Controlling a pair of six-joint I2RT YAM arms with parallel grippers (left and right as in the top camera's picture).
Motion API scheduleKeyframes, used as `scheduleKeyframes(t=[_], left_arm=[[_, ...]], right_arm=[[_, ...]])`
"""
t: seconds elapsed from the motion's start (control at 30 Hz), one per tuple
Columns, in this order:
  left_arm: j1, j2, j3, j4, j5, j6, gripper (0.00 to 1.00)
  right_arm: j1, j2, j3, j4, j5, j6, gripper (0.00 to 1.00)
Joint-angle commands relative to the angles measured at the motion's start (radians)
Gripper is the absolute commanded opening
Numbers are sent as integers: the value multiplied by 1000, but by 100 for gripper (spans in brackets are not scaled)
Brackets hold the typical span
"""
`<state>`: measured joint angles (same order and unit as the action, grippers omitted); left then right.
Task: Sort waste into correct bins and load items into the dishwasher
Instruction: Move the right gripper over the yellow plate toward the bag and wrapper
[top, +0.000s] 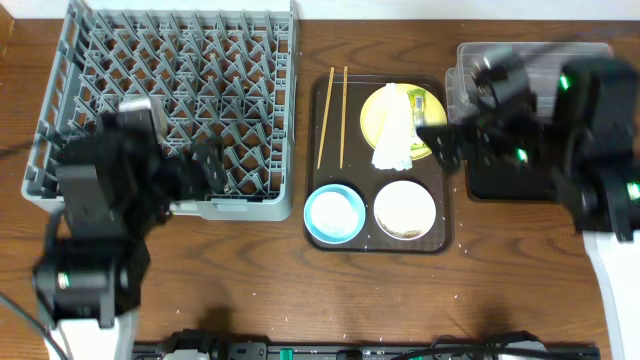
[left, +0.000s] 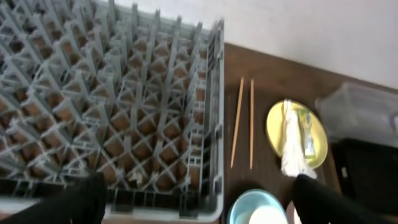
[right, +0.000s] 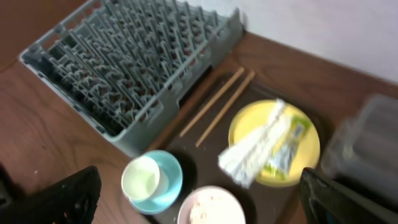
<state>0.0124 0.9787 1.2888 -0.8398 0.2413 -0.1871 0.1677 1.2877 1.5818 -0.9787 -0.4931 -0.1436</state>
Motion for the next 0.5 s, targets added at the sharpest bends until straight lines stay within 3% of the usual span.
scheduleKeyframes(t=[0.0, 0.23, 0.27, 0.47], left_arm=[[4, 119, 142, -99, 24, -10, 96], [4, 215, 140, -144, 24, -10, 96], [4, 227, 140, -145, 24, -10, 100], [4, 277, 140, -169, 40, -14, 98]], right_arm=[[12, 102, 68, 29, -21, -36, 99], [29, 208, 64, 75, -84, 41, 99], [38, 227, 64, 82, -56, 47, 99], [185, 370, 68, 97, 501, 347, 99]])
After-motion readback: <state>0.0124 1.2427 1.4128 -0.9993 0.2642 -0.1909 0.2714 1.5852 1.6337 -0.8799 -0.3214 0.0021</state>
